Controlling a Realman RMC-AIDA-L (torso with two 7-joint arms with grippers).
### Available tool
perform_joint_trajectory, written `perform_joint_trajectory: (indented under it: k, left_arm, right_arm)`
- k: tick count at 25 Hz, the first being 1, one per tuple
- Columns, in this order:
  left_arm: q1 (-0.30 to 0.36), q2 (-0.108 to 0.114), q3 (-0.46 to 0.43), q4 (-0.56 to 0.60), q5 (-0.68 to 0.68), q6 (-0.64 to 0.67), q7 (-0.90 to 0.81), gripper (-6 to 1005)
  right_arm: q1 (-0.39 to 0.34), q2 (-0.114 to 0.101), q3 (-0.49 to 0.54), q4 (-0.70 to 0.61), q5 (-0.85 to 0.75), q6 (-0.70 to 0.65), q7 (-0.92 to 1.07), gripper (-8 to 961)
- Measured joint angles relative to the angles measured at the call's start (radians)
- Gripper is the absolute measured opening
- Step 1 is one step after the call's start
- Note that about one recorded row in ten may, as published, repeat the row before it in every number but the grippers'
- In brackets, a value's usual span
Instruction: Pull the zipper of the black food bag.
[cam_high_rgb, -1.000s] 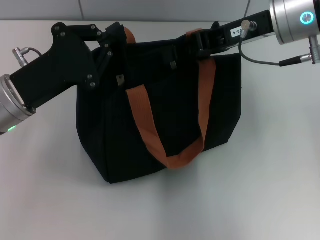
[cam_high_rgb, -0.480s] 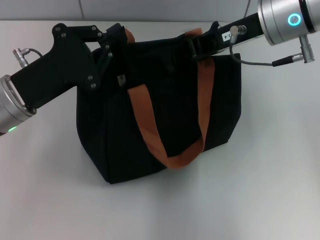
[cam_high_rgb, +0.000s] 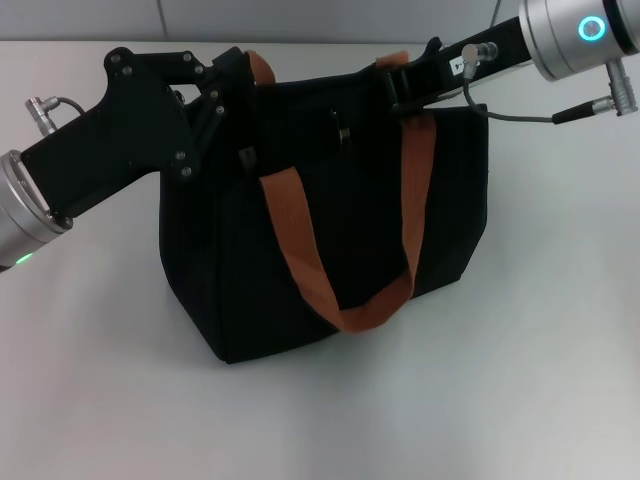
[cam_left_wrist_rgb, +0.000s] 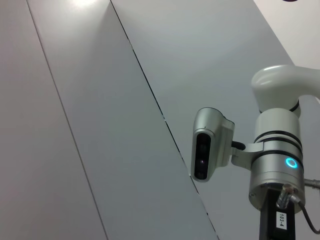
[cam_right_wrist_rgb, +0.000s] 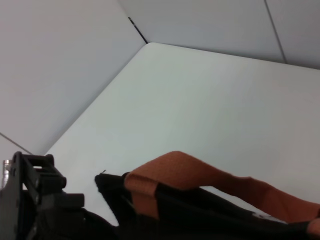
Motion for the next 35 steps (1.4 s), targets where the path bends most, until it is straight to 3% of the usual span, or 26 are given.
perform_joint_trajectory:
  k: [3,7,17,22,35]
  left_arm:
    - [0.0,0.0,-0.005,-0.007,0.0,0.0,0.002,70]
    - [0.001,0.0,-0.007,-0.012,0.0,0.004,0.003,70]
    - [0.003,0.0,-0.007,-0.012,0.0,0.007,0.004,71]
    - [0.001,0.0,-0.007,-0.012,0.0,0.008,0.0,72]
    - [0.002,0.0,-0.007,-0.012,0.0,0.008,-0.003,73]
  right_arm:
    - [-0.006,0.001,-0.001,-0.023,-0.025,-0.001,0.019,79]
    - [-0.012,0.001,-0.002,-0.034,-0.023,-0.004,0.021,-2]
    - [-0.021,-0.001,0.006,-0.013,0.035,-0.043,-0.031,21]
    - [-0.022,-0.001,0.001,-0.006,0.037,-0.043,-0.037,212]
    - [-0.039,-0.002,0.003,-0.006,0.1,-0.044,-0.043,209]
